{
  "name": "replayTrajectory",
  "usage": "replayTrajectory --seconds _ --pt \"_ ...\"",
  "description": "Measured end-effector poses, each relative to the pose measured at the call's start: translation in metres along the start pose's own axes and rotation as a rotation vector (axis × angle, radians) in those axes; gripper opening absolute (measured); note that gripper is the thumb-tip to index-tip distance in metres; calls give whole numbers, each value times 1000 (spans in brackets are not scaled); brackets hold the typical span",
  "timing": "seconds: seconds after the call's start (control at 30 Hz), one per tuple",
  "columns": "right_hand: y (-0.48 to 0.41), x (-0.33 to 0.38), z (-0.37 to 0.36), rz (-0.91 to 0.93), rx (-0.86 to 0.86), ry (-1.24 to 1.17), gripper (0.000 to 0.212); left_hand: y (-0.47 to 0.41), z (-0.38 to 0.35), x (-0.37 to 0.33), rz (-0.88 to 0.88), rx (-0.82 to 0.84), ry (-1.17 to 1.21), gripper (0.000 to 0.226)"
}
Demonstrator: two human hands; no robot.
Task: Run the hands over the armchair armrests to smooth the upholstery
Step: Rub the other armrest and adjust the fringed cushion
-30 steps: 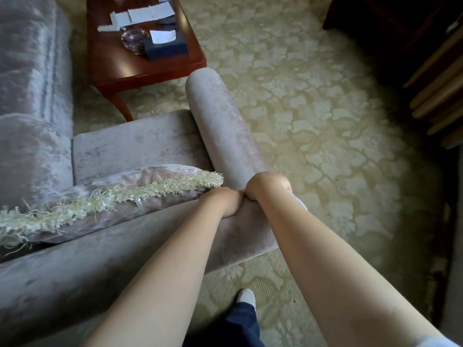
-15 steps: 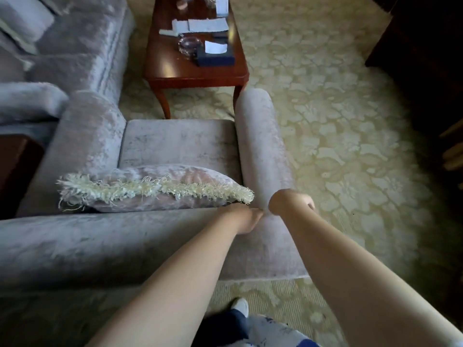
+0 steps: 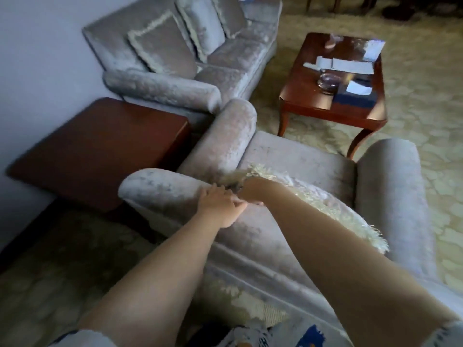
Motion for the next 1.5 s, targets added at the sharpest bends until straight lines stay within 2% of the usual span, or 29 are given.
replayTrajectory --seconds 0.17,0.4,0.53,0.6,0.67,0.73,0.83,0.93,1.0,1.1,1.17,1.3,1.43,1.5 --pt "-43 100 21 38 -72 -22 37 7 30 114 199 -121 122 77" --pt "-83 178 34 194 -99 -112 37 -7 39 185 513 -285 382 83" --pt "-120 208 34 300 5 -149 44 -27 42 198 708 -316 481 74" --pt "-139 217 32 332 112 -285 43 -34 43 205 759 -343 483 63" --pt "-156 222 29 409 120 -387 36 -37 42 208 750 -378 467 54" --pt "-170 222 24 434 99 -380 28 -37 41 210 732 -407 449 51" --pt "-173 219 24 438 29 -352 33 -34 42 211 712 -442 447 48" --pt "-167 223 19 506 13 -131 29 -24 41 207 691 -451 467 41" --pt "-158 223 16 570 -80 85 31 -15 39 202 687 -452 467 36" --pt "-144 221 8 622 -139 180 28 2 31 196 693 -495 461 31" --pt "-139 226 -2 630 -112 176 28 14 26 200 709 -508 464 31" --pt "-136 239 -8 558 -31 109 39 19 31 215 694 -419 446 35" --pt "-130 228 -5 395 -36 -228 43 16 32 213 658 -377 405 38" --pt "-118 224 -6 287 -107 -258 47 16 30 214 629 -358 373 39"
Point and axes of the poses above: each hand's wrist, its own y-axis away from the middle knuckle, its own z-axis out of the back of the hand, x = y × z, the point moved 2 cm from there along -y, towards the middle knuckle, and after that the axes turned 15 degrees about y, right-handed, at the moved point
